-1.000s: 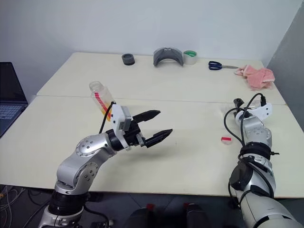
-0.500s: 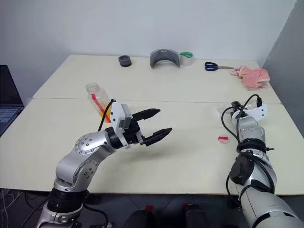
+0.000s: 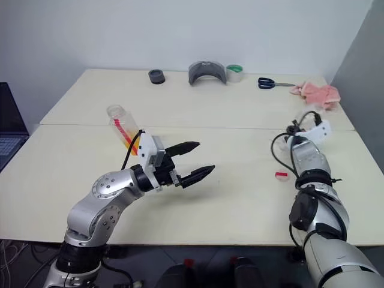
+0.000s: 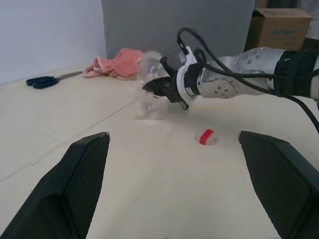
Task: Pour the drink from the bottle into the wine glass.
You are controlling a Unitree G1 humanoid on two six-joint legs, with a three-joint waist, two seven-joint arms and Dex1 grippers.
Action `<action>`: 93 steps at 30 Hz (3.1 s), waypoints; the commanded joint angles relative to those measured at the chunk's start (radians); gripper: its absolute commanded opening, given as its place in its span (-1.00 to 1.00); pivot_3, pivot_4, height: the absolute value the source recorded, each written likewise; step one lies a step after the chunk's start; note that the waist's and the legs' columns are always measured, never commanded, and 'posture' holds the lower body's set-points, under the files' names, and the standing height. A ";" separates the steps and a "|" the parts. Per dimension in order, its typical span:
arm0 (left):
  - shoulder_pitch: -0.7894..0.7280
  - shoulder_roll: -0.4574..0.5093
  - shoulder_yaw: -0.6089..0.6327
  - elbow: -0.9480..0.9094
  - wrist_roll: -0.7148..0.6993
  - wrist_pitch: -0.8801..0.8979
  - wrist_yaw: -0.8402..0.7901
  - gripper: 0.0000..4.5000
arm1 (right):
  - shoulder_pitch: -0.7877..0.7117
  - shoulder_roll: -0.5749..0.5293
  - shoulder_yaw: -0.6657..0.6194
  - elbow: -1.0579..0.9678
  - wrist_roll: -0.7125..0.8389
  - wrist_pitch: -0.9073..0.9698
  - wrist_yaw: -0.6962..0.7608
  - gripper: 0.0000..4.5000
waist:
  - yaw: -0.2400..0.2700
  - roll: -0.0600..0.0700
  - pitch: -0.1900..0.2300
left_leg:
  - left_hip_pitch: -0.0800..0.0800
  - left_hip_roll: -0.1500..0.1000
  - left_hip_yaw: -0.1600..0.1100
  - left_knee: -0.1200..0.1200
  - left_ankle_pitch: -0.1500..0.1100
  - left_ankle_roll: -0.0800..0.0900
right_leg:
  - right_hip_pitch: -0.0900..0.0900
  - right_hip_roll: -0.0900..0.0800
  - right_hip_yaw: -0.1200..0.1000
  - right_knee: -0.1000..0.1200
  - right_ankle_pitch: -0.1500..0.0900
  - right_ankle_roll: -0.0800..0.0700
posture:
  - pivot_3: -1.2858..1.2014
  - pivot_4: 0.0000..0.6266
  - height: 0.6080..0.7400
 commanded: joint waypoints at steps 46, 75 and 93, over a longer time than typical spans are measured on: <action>0.533 -0.047 0.211 -0.382 0.022 0.046 0.368 1.00 | 0.411 0.226 0.673 -0.477 -0.617 -0.294 0.239 -0.91 | 0.010 -0.006 -0.004 | 0.019 -0.001 -0.002 -0.012 0.000 -0.001 | 0.013 -0.007 -0.003 -0.001 -0.004 -0.004 | 0.03 -0.52 1.00; 0.577 -0.045 0.253 -0.428 0.047 0.039 0.432 1.00 | 0.113 0.361 0.654 -0.039 -0.602 -0.519 0.364 -0.03 | -0.021 -0.006 0.002 | 0.017 0.001 -0.002 -0.014 0.000 -0.001 | 0.009 -0.006 -0.002 -0.001 -0.004 -0.006 | 0.03 -0.52 1.00; 0.466 -0.202 0.255 -0.190 0.241 -0.095 0.618 1.00 | 0.621 -0.036 0.603 -1.181 -0.371 0.012 0.616 0.97 | 0.002 -0.007 0.004 | 0.013 0.001 -0.004 -0.014 0.000 -0.002 | 0.009 -0.007 -0.002 -0.003 -0.005 -0.004 | 0.03 -0.52 1.00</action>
